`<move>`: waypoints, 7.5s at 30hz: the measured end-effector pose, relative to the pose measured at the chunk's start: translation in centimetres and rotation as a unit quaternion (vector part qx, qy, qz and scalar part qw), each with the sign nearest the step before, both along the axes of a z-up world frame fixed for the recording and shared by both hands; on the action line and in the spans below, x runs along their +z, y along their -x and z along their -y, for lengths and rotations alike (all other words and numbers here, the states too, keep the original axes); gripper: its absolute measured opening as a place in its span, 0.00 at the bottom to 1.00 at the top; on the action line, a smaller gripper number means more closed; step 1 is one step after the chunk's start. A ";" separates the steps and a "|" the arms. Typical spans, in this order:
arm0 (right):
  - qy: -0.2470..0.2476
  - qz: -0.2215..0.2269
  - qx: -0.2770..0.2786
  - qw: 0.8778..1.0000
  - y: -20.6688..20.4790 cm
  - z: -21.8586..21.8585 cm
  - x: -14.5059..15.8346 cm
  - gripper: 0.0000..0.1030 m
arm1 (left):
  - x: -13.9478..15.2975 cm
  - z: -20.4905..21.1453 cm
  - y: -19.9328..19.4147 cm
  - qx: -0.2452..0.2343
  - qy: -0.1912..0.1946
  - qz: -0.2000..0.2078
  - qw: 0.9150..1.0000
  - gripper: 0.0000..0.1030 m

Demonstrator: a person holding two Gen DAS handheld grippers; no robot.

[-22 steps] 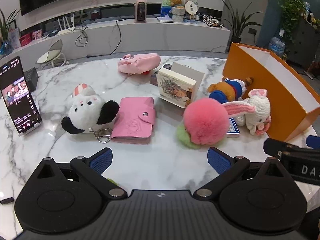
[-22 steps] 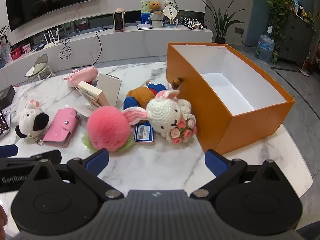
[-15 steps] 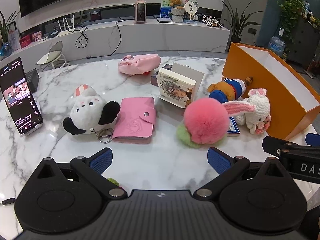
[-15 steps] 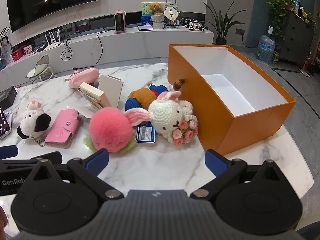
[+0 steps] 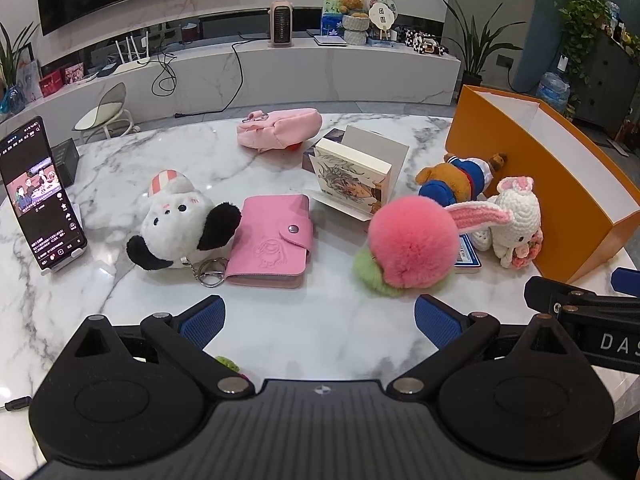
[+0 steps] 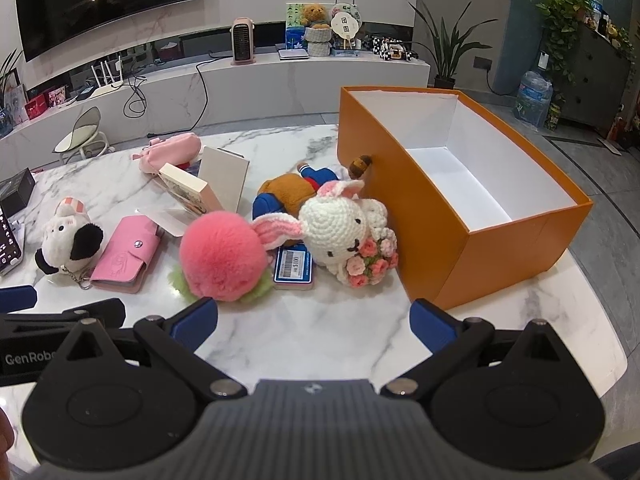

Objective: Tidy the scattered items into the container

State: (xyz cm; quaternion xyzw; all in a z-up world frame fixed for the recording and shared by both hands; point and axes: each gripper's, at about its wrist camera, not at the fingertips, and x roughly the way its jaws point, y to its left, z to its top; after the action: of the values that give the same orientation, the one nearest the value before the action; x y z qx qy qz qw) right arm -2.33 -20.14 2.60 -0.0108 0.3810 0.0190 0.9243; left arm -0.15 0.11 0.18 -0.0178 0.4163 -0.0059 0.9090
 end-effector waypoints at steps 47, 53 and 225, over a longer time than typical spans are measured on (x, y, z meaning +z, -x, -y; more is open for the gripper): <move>-0.001 -0.001 -0.002 1.000 0.0 0.1 0.0 1.00 | 0.1 0.0 0.3 0.001 -0.002 0.001 1.000 1.00; 0.000 -0.001 -0.002 1.000 0.1 0.0 0.0 1.00 | 0.1 0.0 0.3 0.001 -0.001 0.001 1.000 1.00; -0.122 0.172 0.204 0.956 -9.8 6.6 14.0 0.51 | 10.6 5.5 -8.0 -0.087 0.051 0.040 0.994 0.55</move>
State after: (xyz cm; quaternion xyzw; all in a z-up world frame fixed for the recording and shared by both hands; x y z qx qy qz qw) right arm 7.49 -26.74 16.56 0.0214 0.2006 0.2514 0.9466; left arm 7.88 -5.36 10.81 -0.0276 0.3784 -0.1068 0.9190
